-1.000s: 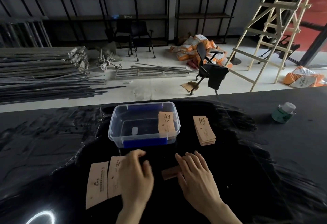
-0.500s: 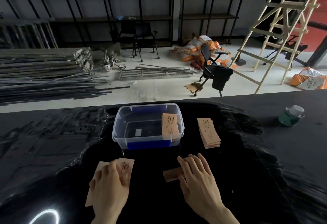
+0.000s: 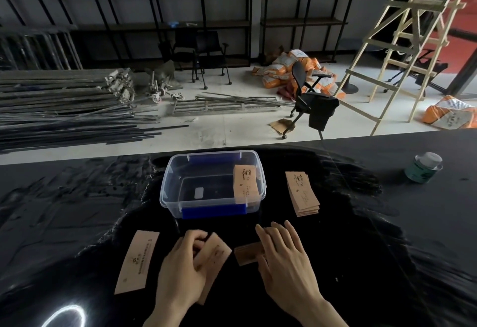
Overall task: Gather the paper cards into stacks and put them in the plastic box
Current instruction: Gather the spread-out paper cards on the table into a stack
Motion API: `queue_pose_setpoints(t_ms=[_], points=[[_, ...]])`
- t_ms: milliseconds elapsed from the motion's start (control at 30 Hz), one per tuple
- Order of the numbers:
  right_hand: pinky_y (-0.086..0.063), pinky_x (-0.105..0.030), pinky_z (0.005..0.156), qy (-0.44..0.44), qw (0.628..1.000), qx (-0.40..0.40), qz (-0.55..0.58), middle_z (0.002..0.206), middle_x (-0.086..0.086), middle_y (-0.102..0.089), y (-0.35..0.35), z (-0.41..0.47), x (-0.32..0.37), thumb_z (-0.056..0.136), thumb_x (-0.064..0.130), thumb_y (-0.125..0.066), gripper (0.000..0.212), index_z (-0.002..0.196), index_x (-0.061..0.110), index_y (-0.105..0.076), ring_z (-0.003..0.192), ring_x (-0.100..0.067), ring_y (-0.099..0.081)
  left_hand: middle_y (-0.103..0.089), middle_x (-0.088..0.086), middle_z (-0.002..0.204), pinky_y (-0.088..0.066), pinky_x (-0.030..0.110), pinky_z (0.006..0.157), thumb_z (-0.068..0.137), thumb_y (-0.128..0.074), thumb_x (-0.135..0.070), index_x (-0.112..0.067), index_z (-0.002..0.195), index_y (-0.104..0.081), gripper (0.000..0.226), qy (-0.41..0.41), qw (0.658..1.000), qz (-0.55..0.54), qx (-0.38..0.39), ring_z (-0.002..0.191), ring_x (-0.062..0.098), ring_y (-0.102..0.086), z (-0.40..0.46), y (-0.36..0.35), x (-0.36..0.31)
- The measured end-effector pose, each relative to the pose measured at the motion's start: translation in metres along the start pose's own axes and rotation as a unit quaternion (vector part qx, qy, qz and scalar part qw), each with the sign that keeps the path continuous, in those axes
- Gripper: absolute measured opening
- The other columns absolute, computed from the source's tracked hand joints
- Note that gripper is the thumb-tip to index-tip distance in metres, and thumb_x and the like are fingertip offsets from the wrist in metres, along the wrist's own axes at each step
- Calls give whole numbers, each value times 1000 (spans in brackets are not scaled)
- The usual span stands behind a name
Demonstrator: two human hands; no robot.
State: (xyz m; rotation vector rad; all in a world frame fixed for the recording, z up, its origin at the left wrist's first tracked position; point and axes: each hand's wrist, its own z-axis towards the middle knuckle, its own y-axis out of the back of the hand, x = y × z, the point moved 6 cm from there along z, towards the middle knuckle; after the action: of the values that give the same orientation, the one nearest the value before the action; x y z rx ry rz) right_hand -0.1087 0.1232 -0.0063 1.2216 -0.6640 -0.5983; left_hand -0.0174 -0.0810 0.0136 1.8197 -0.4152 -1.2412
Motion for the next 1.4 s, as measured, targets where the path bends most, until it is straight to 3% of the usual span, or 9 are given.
queue_pose_setpoints(t_ms=[133, 300, 500, 667, 867, 967, 1067, 1200, 1400], points=[[-15, -45, 120, 1, 1000, 1, -8, 144, -6, -59, 1, 0, 2, 92, 38, -53, 68, 152, 9, -41, 142, -28, -47, -70, -24, 100, -55, 7, 80, 88, -75, -8, -45, 110, -58, 46, -83, 992, -89, -21, 96, -13, -67, 11, -1, -35], [-14, -41, 122, -8, 998, -21, 58, 164, -6, -33, 0, 1, 2, 89, 30, -66, 90, 161, 9, -15, 151, -21, -31, -76, -16, 109, -62, 22, 89, 99, -57, -8, -37, 118, -57, 34, -144, 977, -145, 60, 101, -6, -71, 15, -25, -81], [-19, -42, 121, 4, 999, -24, 24, 135, -4, -64, 0, -2, -1, 90, 32, -65, 73, 153, 6, -39, 136, -24, -52, -58, -23, 118, -45, 18, 96, 92, -66, -32, -44, 117, -47, 33, -99, 985, -123, -70, 113, -3, -57, 4, -23, -52], [-17, -44, 122, 8, 999, -46, 6, 134, -9, -63, -4, -1, 2, 93, 32, -45, 61, 148, 7, -43, 139, -30, -49, -67, -19, 116, -58, 26, 94, 100, -53, -39, -42, 124, -52, 24, -91, 977, -179, 74, 108, -3, -66, 0, -47, -46], [-20, -46, 118, 44, 999, -16, 8, 131, -5, -65, -3, 7, 13, 89, 38, -40, 62, 147, 16, -45, 134, -29, -55, -68, -17, 122, -58, 25, 98, 97, -60, -5, -40, 125, -57, 44, -110, 967, -207, 102, 113, -4, -66, -2, -53, -53], [-22, -45, 118, 51, 999, -13, 7, 120, -2, -66, -4, 10, 19, 91, 37, -44, 55, 141, 18, -54, 122, -24, -60, -64, -22, 121, -53, 28, 99, 98, -56, -33, -42, 123, -56, 26, -116, 982, -142, -43, 113, -3, -63, -3, -24, -29], [-24, -46, 116, 50, 998, -20, 22, 117, -1, -67, -4, 11, 24, 91, 39, -42, 52, 138, 20, -55, 118, -23, -63, -68, 0, 123, -48, 43, 100, 90, -61, -38, -23, 127, -60, 39, -11, 968, -32, -248, 116, 22, -61, -5, 20, 23], [-26, -46, 114, 51, 997, -32, 42, 118, -1, -68, -5, 13, 30, 93, 40, -42, 49, 137, 21, -53, 121, -26, -63, -53, 15, 145, -33, 54, 113, 83, -70, -42, -25, 144, -44, 69, 229, 948, 136, -172, 137, 38, -42, -11, 38, 87], [-25, -45, 117, 49, 998, -25, 44, 126, 0, -66, -8, 15, 29, 93, 41, -44, 49, 138, 22, -54, 131, -26, -57, -57, -1, 118, -53, 39, 74, 76, -77, -9, -35, 129, -49, 65, 148, 978, 27, -144, 97, 25, -66, -5, 46, 64]])
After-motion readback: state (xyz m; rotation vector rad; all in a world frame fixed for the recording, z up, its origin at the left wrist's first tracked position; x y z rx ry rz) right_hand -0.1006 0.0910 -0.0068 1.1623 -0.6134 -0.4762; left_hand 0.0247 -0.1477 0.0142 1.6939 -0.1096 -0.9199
